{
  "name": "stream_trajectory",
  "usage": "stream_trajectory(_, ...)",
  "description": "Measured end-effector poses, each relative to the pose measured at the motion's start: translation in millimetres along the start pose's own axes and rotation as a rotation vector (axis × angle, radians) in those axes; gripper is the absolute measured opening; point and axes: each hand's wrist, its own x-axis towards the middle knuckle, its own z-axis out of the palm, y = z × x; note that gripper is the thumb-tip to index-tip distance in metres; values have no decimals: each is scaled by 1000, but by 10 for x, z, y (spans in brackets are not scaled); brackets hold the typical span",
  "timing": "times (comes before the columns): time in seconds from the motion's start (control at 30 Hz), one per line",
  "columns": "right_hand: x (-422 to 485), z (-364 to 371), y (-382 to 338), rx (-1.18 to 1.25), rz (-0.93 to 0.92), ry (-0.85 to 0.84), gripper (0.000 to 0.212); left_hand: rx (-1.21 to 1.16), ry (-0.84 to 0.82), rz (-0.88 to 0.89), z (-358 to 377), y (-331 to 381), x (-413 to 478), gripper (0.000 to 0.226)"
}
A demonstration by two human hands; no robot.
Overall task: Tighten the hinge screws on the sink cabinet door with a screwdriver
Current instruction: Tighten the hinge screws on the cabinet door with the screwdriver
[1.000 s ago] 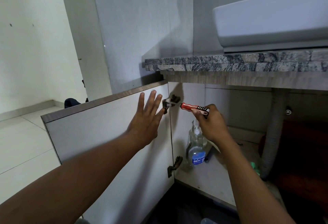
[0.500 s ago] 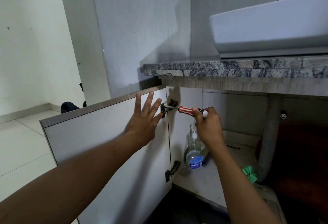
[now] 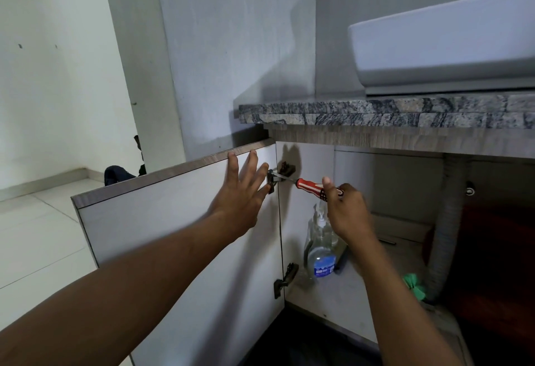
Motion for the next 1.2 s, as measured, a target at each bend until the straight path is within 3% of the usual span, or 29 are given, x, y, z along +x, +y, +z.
stream_trajectory(0.07, -36, 0, 35, 210, -38, -68, 31, -5, 2, -4, -3, 6, -8, 83)
stream_trajectory(0.13, -17, -35, 39, 308, -67, -105, 30, -3, 1, -7, -7, 8, -8, 82)
stream_trajectory(0.2, 30, -45, 16, 217, -74, -67, 28, -1, -1, -7, -9, 6, -5, 82)
stream_trajectory(0.33, 44, -15, -39, -35, 4, 39, 48, 6, 1, -7, -1, 3, -13, 85)
stream_trajectory(0.4, 15, 7, -26, -136, -30, 70, 46, 10, 1, -5, -3, 2, -14, 85)
stream_trajectory(0.5, -3, -8, 0, 76, -101, -19, 28, 9, 0, -6, 4, 5, -10, 85)
stream_trajectory(0.57, 30, -35, 15, 185, -106, -49, 27, 14, 1, -7, 10, 1, -11, 86)
stream_trajectory(0.7, 77, -14, -9, 4, -62, 58, 47, 27, 9, -3, 24, 1, -12, 87)
stream_trajectory(0.77, 57, -2, 1, -54, -87, 49, 47, 26, 12, -4, 26, 4, -8, 87)
stream_trajectory(0.9, 30, -44, 47, 280, -104, -97, 25, 39, 9, 1, 26, 12, -6, 86)
stream_trajectory(0.97, 42, -28, 6, 256, -100, -55, 26, 46, 7, 1, 29, 9, -9, 86)
stream_trajectory(1.07, 58, 4, -41, 84, -56, 87, 45, 35, 18, 4, 32, 10, -7, 86)
stream_trajectory(1.13, 42, -5, -25, 53, -72, 51, 47, 34, 14, 7, 33, 8, -8, 87)
stream_trajectory(1.2, 27, -25, 22, 222, -74, -59, 33, 36, 11, 10, 27, 2, -12, 87)
